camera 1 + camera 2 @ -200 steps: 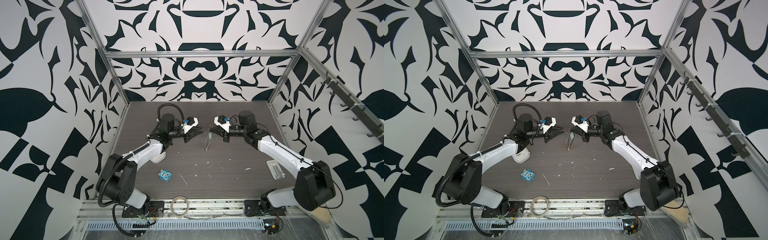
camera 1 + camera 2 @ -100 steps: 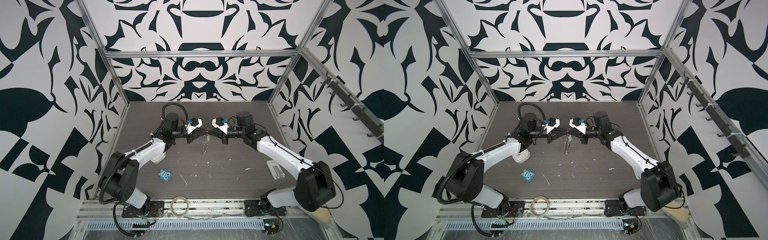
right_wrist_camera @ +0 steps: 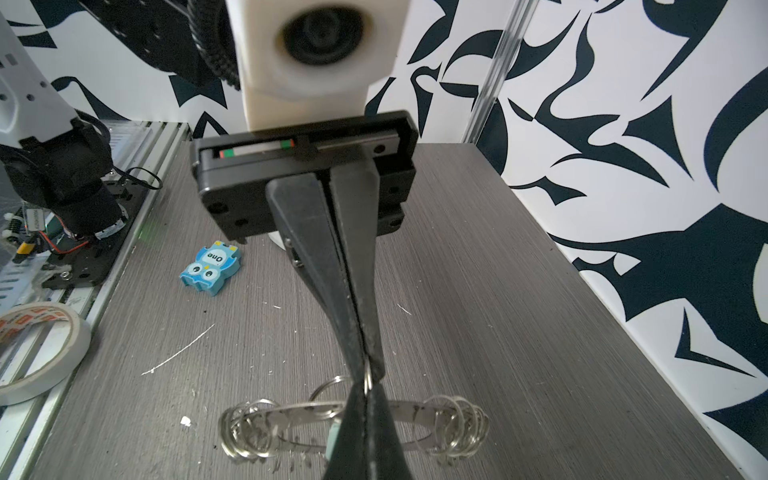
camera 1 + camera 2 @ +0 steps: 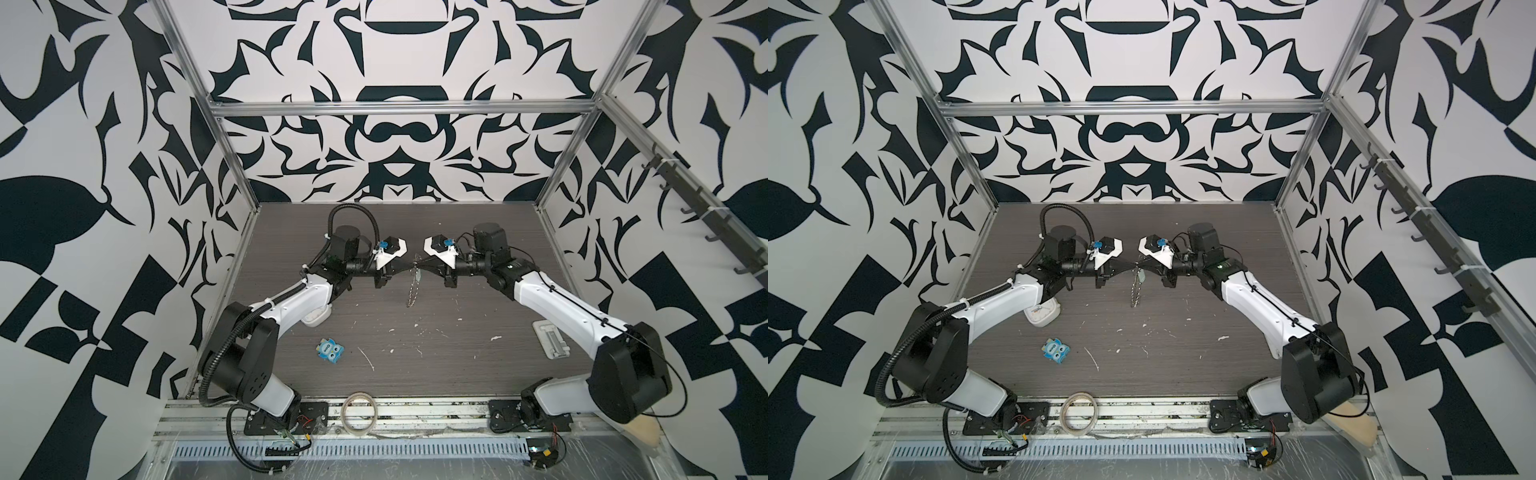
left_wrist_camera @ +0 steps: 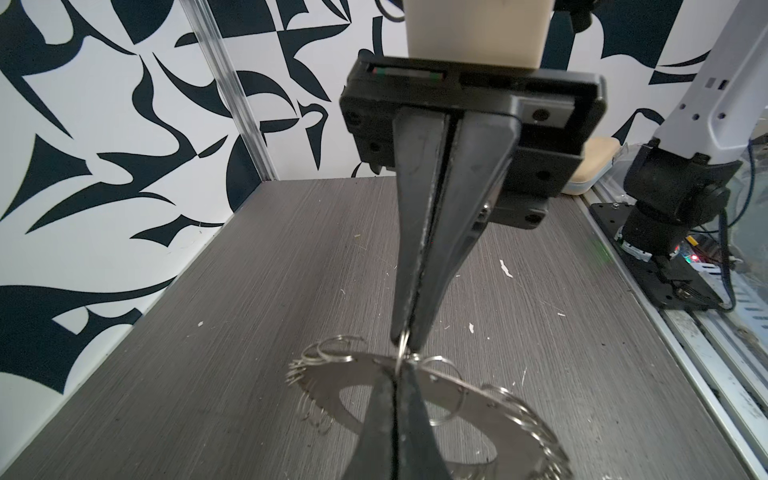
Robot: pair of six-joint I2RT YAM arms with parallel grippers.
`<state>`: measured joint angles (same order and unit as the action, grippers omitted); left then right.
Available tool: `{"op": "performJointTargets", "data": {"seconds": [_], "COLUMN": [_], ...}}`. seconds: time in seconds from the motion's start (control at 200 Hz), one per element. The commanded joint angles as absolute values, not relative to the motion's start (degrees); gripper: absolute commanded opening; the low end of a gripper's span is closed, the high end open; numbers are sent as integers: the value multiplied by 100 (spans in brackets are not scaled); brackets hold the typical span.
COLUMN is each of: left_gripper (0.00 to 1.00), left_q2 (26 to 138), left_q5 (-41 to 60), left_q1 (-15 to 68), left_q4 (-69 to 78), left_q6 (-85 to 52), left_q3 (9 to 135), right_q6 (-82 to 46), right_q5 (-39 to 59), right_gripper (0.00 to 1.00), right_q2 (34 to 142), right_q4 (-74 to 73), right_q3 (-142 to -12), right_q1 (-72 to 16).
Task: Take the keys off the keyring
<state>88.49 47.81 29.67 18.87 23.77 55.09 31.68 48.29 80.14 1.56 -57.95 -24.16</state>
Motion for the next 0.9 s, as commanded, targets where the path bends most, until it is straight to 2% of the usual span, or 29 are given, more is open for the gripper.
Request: {"op": "performJointTargets", "data": {"seconds": [0.0, 0.04, 0.15, 0.22, 0.43, 0.705, 0.895], "left_gripper": [0, 0, 0, 0, 0, 0, 0], "left_q2": [8852, 8795, 8644, 8591, 8510, 8325, 8257], "left_q5": [4569, 4442, 4289, 4289, 4265, 4326, 4501], "left_q1": [2996, 2999, 2980, 2980, 2979, 2971, 2962], "left_q4": [1709, 1639, 1491, 1413, 1409, 1377, 1141], "left_q6": [2308, 2312, 2387, 2457, 2597, 2734, 2892], "left_q3": [5712, 5719, 5730, 5748, 5732, 5714, 5824], "right_q6": [3040, 2988, 2849, 2780, 2873, 1972, 2161], "right_q5": [4960, 4906, 4830, 4789, 4632, 4717, 4394], "right_gripper": [0, 1, 34, 41, 40, 39, 39], "right_q2": [7773, 7783, 7729, 7599, 7285, 7504, 7548], "right_q4": [-184, -125, 0, -87, -31, -1775, -2079], "right_q3": [-5990, -6025, -6089, -6015, -5692, -4676, -4434], "right_q1": [-2504, -2497, -2369, -2216, -1876, -1852, -2172]}}
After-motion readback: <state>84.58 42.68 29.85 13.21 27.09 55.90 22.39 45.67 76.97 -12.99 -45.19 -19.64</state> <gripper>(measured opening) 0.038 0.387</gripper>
